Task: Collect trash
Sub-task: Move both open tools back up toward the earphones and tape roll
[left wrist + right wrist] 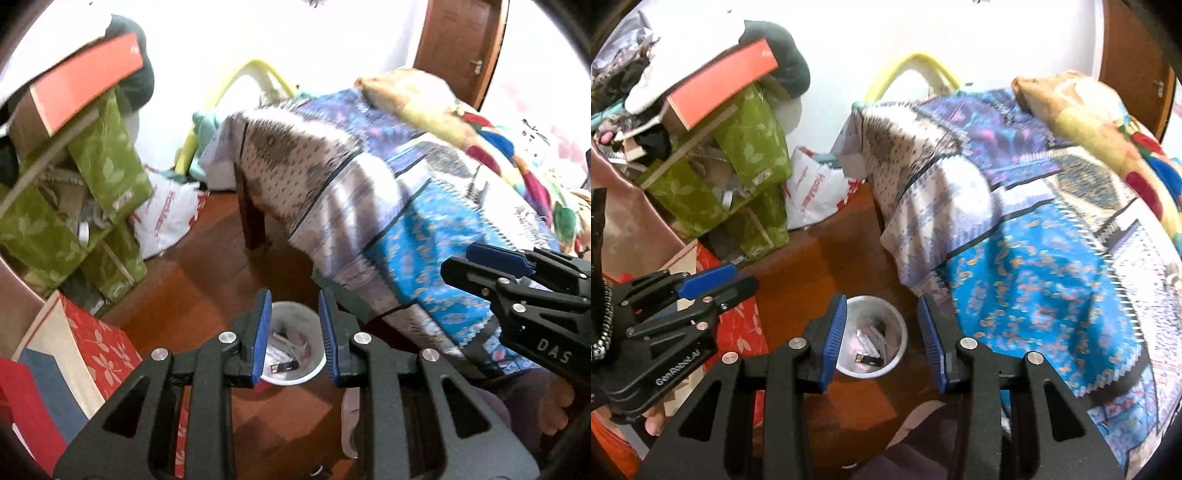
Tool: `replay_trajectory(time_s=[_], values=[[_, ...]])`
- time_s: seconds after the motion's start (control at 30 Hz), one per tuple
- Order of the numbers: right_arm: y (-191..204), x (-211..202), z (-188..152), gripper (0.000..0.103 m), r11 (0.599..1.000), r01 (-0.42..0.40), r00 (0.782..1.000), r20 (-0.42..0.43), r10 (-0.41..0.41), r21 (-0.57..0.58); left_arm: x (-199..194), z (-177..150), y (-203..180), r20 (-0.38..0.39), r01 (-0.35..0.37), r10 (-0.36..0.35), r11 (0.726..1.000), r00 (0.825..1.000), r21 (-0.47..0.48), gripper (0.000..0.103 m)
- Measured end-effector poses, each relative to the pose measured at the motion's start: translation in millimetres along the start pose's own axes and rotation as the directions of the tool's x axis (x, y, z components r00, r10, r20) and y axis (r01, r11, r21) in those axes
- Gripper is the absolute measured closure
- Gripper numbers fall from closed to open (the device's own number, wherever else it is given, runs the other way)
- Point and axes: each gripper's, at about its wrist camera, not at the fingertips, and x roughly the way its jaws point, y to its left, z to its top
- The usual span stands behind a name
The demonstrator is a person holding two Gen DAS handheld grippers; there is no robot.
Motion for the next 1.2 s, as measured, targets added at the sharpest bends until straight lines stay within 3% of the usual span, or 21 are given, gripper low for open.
replay_trajectory(time_s=[0.3, 0.53, 0.83, 1.2], values=[[-35.8, -69.1, -14.8, 0.066, 0.996, 0.066, 0.991, 0.114, -0.072, 0.059, -51.3, 13.7, -63.7, 0.096, 0.039, -0.05, 0.993, 0.994, 0.108, 0.077], [-83.3, -111.0, -31.6, 0.065, 0.981, 0.125, 0.973, 0.176, -0.15, 0.145, -58.9, 23.9, -125.8, 0.112, 0.071, -0.096, 0.975, 0.989, 0.211, 0.077], [-155.4, -141.3, -57.3, 0.065, 0.941, 0.225, 0.944, 0.183, -0.275, 0.251, -34.0, 35.9, -204.6, 0.074, 0.133, -0.162, 0.944, 0.984, 0.303, 0.075], [-253.4, -150.6, -94.2, 0.065, 0.86, 0.338, 0.911, 0.099, -0.401, 0.382, 32.6, 45.0, -295.9, -0.034, 0.217, -0.221, 0.897, 0.975, 0.385, 0.072]])
